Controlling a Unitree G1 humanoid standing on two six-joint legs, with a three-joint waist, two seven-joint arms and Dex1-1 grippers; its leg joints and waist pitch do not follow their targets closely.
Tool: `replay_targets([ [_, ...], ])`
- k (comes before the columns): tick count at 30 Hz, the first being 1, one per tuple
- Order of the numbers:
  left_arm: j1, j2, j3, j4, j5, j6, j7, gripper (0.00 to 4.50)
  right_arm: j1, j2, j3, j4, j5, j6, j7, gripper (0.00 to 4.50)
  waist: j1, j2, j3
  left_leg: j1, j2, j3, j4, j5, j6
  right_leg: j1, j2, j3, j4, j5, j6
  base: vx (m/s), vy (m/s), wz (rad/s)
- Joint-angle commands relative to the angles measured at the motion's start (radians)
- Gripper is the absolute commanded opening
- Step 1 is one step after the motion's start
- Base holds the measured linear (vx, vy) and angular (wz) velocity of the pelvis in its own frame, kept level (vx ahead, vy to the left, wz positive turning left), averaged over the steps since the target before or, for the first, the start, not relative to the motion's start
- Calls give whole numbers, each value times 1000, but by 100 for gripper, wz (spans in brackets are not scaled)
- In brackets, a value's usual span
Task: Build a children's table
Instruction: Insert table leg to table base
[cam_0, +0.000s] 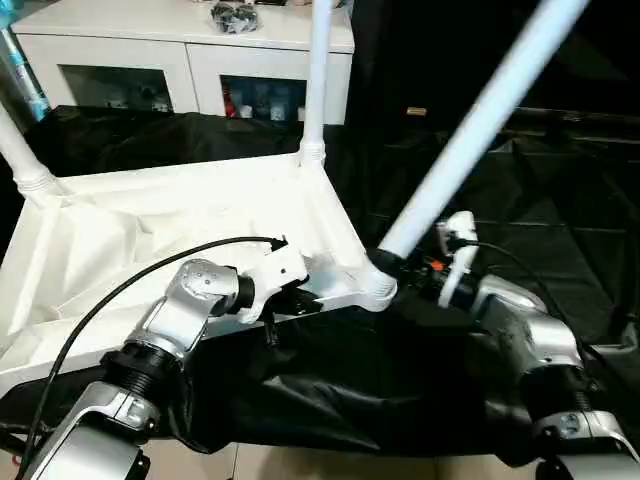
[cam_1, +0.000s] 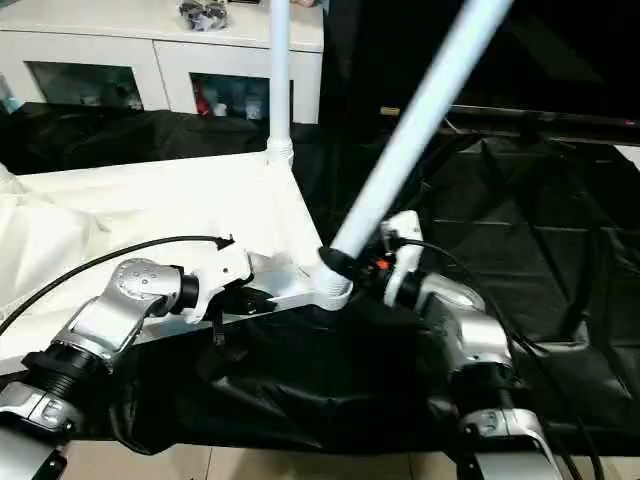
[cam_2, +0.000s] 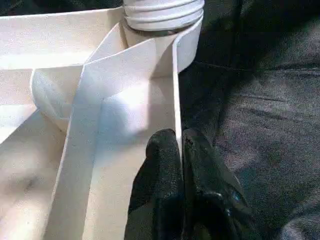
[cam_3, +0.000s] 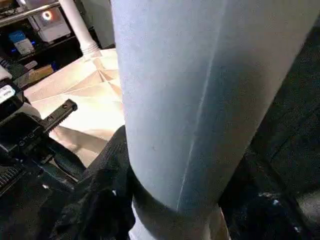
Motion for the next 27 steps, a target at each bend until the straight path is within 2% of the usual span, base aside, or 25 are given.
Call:
replay_targets([
  [1,14,2,-16,25,1,-2,-8,0,30,-13,13,23,-21,24,-1,187,0,-1,-35,25,51,-17,-76,-172,51,23,-43,21,-65,0,-269,0,0,0],
  [5,9,2,-17,34,3,-7,-8,0,24,-2,-13,57,-21,-5,-41,187,5,1,-35,26,52,-17,-78,-185,34,22,-43,21,-66,-22,-264,0,0,0],
  [12,10,2,-18,35,4,-6,-8,0,-11,4,-46,125,-32,-47,-108,187,0,2,-30,26,52,-20,-86,-256,3,17,-44,22,-76,-121,-247,0,0,0],
  [17,9,4,-18,38,7,-8,-7,0,10,-4,-11,116,-63,-57,-86,187,0,2,-31,25,52,-20,-87,-248,1,17,-44,22,-75,-104,-239,0,0,0],
  [19,7,6,-19,41,9,-10,-5,0,34,-12,38,103,-114,-91,-81,187,1,8,-30,26,53,-20,-87,-250,-2,16,-43,22,-75,-93,-238,0,0,0],
  [23,3,7,-21,47,11,-14,-4,0,56,-7,73,82,-158,-130,-112,187,0,8,-29,25,52,-21,-89,-269,-7,16,-43,23,-77,-111,-233,0,0,0],
  [25,-1,7,-23,52,13,-16,-4,0,69,0,83,68,-173,-147,-135,187,0,12,-29,28,52,-21,-90,-286,-14,14,-42,24,-80,-123,-228,0,0,0],
  [27,-2,6,-24,55,15,-17,-3,0,78,5,86,60,-179,-157,-145,187,0,9,-29,27,52,-21,-91,-289,-14,14,-42,24,-81,-126,-223,0,0,0],
])
